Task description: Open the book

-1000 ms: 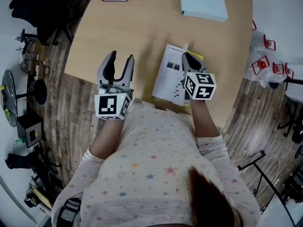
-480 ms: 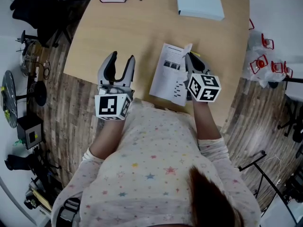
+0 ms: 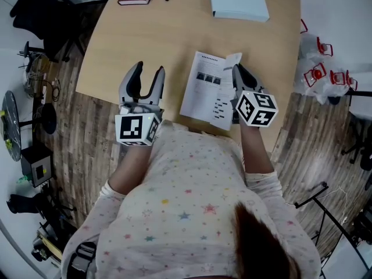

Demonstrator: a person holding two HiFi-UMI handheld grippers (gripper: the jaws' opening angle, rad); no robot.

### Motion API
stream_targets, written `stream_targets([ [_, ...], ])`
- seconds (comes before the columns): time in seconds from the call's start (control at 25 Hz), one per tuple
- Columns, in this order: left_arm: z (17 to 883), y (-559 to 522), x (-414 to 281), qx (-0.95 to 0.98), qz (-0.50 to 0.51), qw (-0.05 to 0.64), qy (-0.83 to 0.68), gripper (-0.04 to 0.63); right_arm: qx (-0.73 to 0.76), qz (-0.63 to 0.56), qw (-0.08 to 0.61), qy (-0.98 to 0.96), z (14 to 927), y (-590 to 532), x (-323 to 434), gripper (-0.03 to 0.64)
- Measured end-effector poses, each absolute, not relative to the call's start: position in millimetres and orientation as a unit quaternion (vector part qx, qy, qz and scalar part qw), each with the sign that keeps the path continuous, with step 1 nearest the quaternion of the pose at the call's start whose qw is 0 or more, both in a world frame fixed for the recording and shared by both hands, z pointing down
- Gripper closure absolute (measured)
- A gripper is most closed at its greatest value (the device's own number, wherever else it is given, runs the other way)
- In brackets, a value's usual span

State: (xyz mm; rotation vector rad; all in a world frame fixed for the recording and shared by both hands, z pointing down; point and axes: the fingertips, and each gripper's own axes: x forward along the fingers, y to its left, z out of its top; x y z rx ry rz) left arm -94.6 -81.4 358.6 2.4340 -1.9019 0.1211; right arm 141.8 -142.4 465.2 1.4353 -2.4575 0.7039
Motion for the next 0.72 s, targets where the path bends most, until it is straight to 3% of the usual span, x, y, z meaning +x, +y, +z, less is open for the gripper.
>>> stream_targets([
  [0.24,355.8,-82.4,-87.0,0.793,0.039,0.023,-0.608,0.379,0.496,0.241,0.098,-0.828,460.7,-140.3,157.7,0.589],
  [0.72,355.0,-90.2,-63.0,0.817,0.037,0.028,-0.575,0.502,0.515,0.243,0.085,-0.818,455.6,-133.4,183.8,0.584],
])
